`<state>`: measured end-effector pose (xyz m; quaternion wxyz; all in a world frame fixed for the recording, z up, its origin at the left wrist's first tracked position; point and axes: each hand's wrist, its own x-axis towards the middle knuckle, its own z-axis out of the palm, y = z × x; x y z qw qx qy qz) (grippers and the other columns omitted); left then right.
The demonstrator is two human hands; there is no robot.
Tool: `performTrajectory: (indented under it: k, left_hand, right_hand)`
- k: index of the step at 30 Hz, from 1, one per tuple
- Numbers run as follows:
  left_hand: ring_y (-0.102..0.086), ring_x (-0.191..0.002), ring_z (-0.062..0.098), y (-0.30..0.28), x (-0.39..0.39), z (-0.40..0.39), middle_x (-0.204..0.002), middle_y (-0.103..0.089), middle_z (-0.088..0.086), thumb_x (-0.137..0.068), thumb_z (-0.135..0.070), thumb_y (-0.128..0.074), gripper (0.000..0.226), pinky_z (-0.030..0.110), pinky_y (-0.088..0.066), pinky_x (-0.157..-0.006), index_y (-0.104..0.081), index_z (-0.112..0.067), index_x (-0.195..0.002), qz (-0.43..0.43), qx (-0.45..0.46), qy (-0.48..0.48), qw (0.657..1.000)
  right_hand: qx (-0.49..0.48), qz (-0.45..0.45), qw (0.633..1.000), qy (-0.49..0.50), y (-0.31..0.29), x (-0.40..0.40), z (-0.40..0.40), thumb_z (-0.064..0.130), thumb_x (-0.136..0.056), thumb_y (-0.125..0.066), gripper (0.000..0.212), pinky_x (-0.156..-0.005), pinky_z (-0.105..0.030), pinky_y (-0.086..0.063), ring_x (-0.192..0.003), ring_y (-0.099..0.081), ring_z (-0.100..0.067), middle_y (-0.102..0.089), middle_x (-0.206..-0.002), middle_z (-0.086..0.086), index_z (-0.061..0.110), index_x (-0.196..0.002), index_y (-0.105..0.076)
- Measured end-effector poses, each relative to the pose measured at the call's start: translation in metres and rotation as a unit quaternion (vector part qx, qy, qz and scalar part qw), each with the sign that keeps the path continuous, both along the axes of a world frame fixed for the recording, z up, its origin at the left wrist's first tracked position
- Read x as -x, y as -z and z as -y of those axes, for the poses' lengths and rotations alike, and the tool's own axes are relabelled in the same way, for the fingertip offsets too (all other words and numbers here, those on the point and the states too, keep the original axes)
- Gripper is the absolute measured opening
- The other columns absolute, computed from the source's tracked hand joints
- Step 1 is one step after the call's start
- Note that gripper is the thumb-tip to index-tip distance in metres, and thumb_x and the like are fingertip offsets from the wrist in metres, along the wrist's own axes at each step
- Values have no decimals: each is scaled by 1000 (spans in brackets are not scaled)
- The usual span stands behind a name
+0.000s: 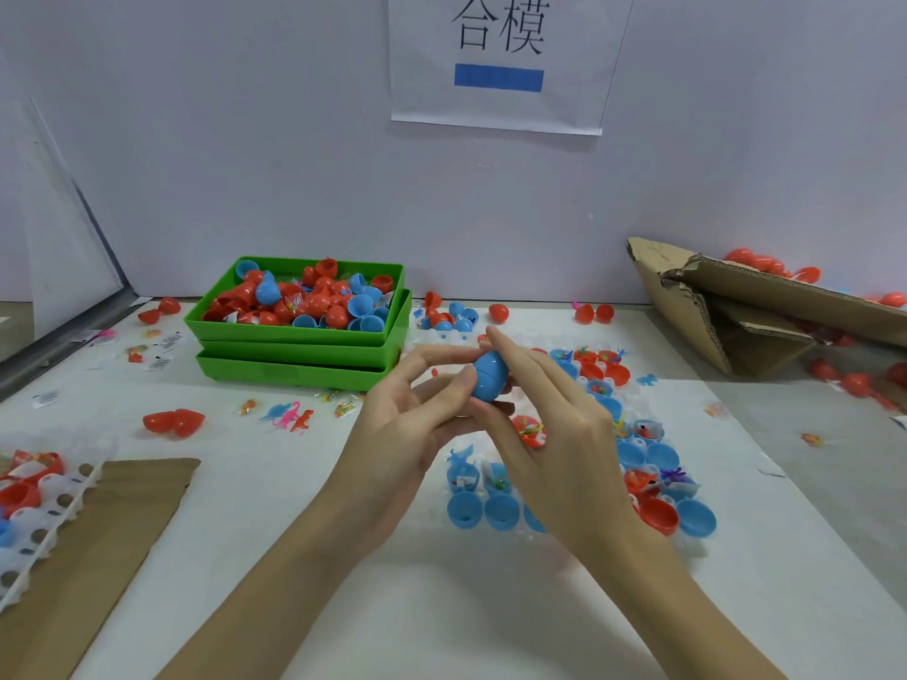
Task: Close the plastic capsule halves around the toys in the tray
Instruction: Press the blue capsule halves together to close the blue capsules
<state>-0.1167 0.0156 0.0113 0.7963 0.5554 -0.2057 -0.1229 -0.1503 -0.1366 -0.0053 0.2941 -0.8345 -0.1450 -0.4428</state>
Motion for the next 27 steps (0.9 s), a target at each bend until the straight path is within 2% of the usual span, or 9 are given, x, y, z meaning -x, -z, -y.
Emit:
performTrajectory:
  k: [3, 6, 9, 12, 16, 19, 22, 25, 27]
  left_hand:
    - [-70, -112, 43, -1, -1, -3, -118, -72, 27, -90, -25, -74, 28, 40, -57, -101, -69, -10, -113, -35, 33, 21, 999]
    - [-70, -108, 39, -3, -1, -2, -117, -72, 25, -80, -28, -79, 20, 34, -59, -98, -73, -16, -95, -64, 61, 32, 996]
    - [-71, -102, 29, -2, 1, 1, -111, -75, 18, -78, -27, -81, 11, 29, -59, -92, -74, -21, -83, -63, 69, 25, 995]
    - [-72, -97, 26, -1, 2, 3, -108, -75, 18, -84, -21, -77, 4, 25, -58, -87, -74, -21, -82, -52, 68, 10, 996]
    - [-72, -96, 25, 1, 1, 3, -107, -75, 19, -88, -23, -76, 5, 25, -58, -86, -73, -20, -85, -43, 66, 2, 997]
    - [-72, -105, 34, 1, -2, 1, -112, -74, 22, -87, -29, -77, 11, 32, -59, -93, -75, -19, -92, -62, 56, 14, 996]
    - [-73, -108, 39, 1, -6, -1, -118, -73, 25, -93, -27, -69, 21, 38, -59, -97, -77, -13, -108, -91, 71, 53, 992]
    - [-69, -115, 43, 3, -8, -4, -128, -68, 29, -103, -27, -58, 38, 47, -53, -106, -68, -1, -129, -106, 79, 92, 987]
    - [-67, -119, 45, 4, -8, -4, -130, -67, 29, -106, -27, -53, 41, 49, -51, -108, -66, 1, -132, -101, 62, 102, 988]
  right_hand:
    - [-1, 14, 1000, -10, 1, 0, -1, 14, -90, -77, 53, -99, -5, -40, -110, -60, -5, -69, -125, -8, 1, -138, -60]
    - [2, 14, 1000, -19, 2, 0, -1, 17, -91, -72, 47, -104, -5, -38, -117, -53, -1, -70, -124, -10, 0, -134, -62]
    - [17, 7, 1000, -10, 2, -1, -1, 19, -93, -68, 44, -105, -7, -38, -114, -62, -14, -71, -121, -13, -3, -132, -63]
    - [28, 4, 1000, -2, 0, 0, -1, 21, -95, -63, 43, -106, -6, -38, -112, -65, -22, -71, -120, -15, -4, -131, -63]
    - [25, 8, 1000, -3, -1, 0, -1, 25, -99, -60, 43, -104, -7, -40, -109, -65, -20, -72, -118, -14, -3, -131, -64]
    - [10, 6, 1000, -1, 0, -1, -1, 26, -96, -67, 45, -99, -9, -44, -104, -65, -16, -72, -116, -12, -1, -132, -64]
    - [2, 14, 1000, -2, 1, -1, -4, 24, -95, -70, 51, -96, -6, -42, -100, -59, -4, -70, -116, -10, -1, -138, -59]
    - [-29, 6, 999, -15, 0, -1, -6, 34, -97, -65, 58, -96, -4, -40, -101, -54, 8, -69, -118, -5, 2, -144, -53]
    - [-41, -9, 999, -23, 2, -1, -6, 33, -94, -68, 57, -93, -3, -41, -103, -55, 11, -69, -122, -3, 6, -142, -55]
